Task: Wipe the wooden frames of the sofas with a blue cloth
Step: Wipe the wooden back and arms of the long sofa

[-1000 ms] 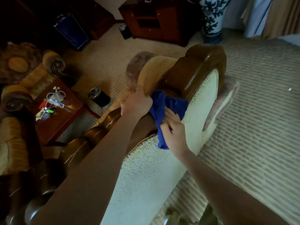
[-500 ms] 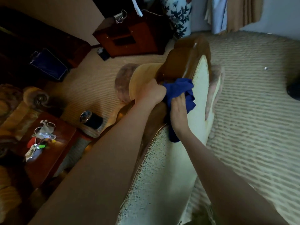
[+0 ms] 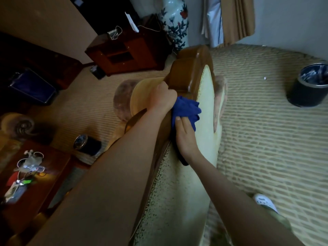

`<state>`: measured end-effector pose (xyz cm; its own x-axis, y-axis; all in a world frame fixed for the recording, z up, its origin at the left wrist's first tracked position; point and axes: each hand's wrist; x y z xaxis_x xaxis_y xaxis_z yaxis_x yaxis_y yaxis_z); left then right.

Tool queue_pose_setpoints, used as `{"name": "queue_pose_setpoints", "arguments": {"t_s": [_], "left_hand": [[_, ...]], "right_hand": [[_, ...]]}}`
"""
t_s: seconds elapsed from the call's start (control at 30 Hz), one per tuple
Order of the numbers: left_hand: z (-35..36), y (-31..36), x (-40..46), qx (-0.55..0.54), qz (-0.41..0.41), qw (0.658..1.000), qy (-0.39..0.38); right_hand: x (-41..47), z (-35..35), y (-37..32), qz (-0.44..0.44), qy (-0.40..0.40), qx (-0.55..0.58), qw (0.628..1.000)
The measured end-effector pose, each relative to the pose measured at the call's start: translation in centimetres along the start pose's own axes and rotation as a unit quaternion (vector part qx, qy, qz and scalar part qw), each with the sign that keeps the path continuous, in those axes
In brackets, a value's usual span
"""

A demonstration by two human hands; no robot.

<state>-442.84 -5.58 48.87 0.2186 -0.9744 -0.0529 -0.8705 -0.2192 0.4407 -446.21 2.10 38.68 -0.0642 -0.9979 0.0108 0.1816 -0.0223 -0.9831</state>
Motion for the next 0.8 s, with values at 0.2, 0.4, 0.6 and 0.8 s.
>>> {"name": "queue_pose_setpoints", "arguments": {"t_s": [0.2, 0.4, 0.6, 0.8], "left_hand": [[-0.2, 0.1, 0.0, -0.034, -0.021, 0.999, -0.010], [-0.3, -0.4, 0.5, -0.081, -0.038, 0.996, 0.003], [-0.1, -0.6, 0.7, -0.109, -0.046, 0.993, 0.022], [-0.3, -1.0, 1.0, -0.184, -0.053, 0.973, 0.130]], "right_hand": [[2.8, -1.0, 0.8, 0.038, 0.020, -0.022, 0.999], [-4.6, -0.3, 0.2, 0.098, -0.009, 0.028, 0.995], [-5.8, 0.4, -0.7, 0.082, -0.010, 0.067, 0.994], [1.2, -0.6, -3.5, -0.045, -0.072, -0.076, 0.993]]}}
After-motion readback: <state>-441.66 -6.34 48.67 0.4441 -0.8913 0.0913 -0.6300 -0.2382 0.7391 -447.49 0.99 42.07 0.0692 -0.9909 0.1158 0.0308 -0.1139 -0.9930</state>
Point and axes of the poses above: each hand's wrist, its own x-axis towards the middle knuckle, its own z-axis out of the palm, y = z × x, and after that the axes turned 4 degrees about -x, right-handed
